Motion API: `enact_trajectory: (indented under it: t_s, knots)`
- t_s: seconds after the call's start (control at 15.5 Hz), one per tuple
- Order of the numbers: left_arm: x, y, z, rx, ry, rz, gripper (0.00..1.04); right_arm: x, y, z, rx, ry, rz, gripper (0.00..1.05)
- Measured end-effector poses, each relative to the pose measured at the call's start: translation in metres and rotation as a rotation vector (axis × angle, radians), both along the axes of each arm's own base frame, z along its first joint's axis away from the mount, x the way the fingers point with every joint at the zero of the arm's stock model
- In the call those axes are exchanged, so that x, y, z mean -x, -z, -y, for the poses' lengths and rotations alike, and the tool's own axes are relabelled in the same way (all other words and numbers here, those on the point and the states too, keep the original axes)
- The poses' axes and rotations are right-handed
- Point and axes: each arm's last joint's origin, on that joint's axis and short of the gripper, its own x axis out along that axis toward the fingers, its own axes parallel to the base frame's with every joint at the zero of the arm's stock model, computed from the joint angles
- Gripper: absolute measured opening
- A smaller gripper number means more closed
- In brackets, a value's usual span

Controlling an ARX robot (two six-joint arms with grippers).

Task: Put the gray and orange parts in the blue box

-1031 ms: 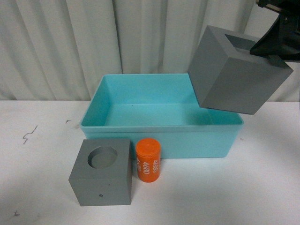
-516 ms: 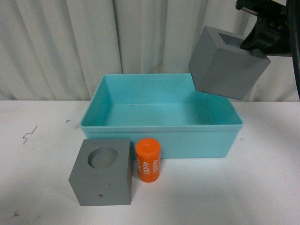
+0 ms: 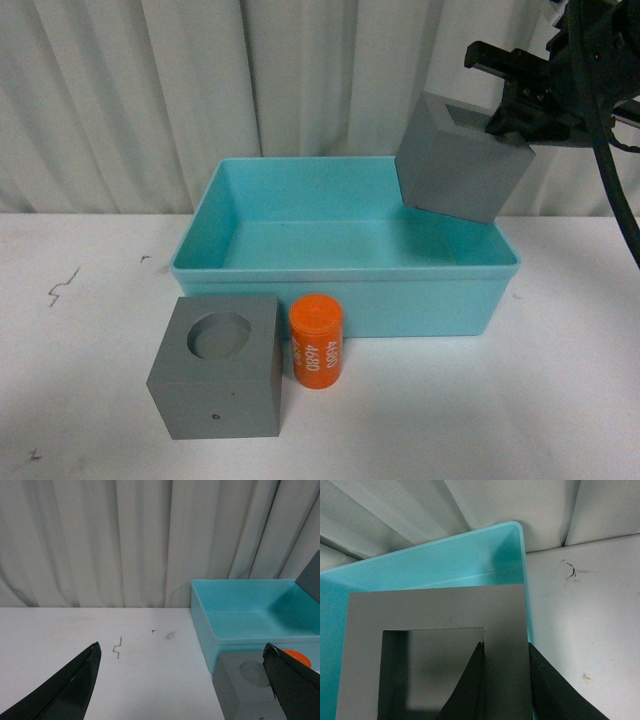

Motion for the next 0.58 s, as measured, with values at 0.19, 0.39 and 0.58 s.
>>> enact_trajectory:
  t_s: [0.19, 0.39, 0.58]
  knots:
    - [0.000, 0.000, 0.000, 0.000, 0.000, 0.000, 0.98, -0.010, 0.021, -0.005, 0.014, 0.000, -0.043, 0.18]
    - [0.000, 0.000, 0.000, 0.000, 0.000, 0.000, 0.98, -0.012, 0.031, -0.018, 0.015, -0.018, -0.063, 0.18]
    - [0.000, 0.000, 0.000, 0.000, 0.000, 0.000, 0.98, -0.014, 0.040, -0.027, 0.056, -0.004, -0.092, 0.18]
